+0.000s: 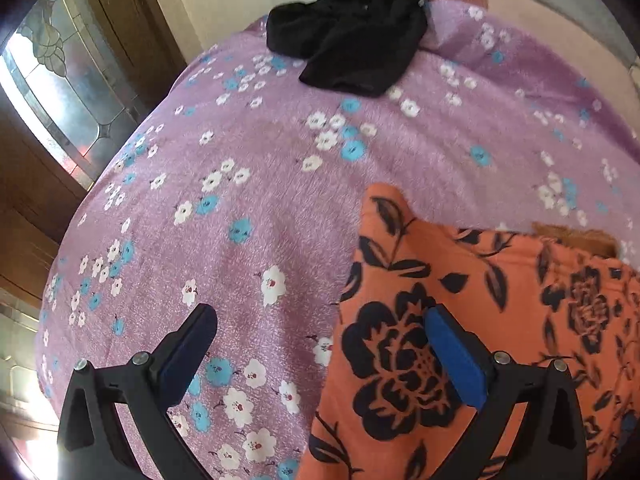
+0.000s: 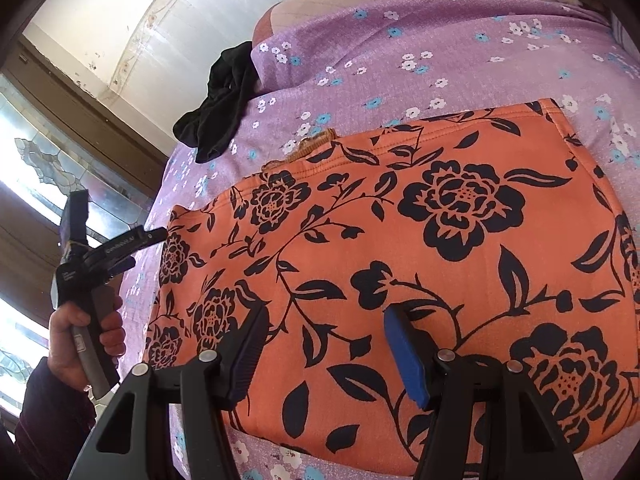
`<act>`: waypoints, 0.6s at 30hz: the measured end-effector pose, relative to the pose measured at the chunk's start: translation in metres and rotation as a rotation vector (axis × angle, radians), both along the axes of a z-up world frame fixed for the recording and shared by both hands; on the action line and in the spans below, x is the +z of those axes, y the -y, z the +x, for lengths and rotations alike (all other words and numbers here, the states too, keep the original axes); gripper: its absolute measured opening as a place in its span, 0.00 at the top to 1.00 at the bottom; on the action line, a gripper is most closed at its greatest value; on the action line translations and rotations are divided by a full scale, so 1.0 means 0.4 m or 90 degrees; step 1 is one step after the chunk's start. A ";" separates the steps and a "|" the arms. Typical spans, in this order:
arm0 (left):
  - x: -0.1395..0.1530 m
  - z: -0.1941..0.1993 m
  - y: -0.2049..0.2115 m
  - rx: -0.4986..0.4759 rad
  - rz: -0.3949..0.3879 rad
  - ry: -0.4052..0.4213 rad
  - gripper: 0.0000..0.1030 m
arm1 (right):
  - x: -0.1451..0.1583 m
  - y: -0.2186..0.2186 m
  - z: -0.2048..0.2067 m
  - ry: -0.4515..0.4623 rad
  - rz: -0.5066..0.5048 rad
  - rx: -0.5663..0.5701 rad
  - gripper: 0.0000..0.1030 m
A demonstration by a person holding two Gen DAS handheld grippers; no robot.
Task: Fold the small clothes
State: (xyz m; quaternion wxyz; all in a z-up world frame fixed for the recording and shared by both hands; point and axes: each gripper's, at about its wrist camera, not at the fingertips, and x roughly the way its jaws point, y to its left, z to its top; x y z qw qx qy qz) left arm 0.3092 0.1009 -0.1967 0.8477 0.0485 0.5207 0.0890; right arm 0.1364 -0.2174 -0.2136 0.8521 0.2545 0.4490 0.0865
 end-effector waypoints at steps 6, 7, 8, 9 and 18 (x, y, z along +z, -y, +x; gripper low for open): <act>-0.062 0.040 -0.070 0.095 -0.115 -0.036 0.00 | -0.009 0.001 0.020 -0.008 -0.004 0.010 0.38; -0.058 0.039 -0.074 0.103 -0.123 -0.041 0.00 | -0.009 0.003 0.021 -0.008 -0.001 0.010 0.38; -0.050 0.035 -0.080 0.109 -0.126 -0.040 0.00 | -0.009 0.006 0.021 -0.008 0.004 0.009 0.38; -0.038 0.027 -0.087 0.113 -0.126 -0.033 0.00 | -0.009 0.010 0.020 -0.008 0.009 0.006 0.38; 0.074 -0.176 -0.171 0.096 -0.089 -0.002 0.00 | 0.013 0.068 -0.018 0.003 0.023 -0.041 0.38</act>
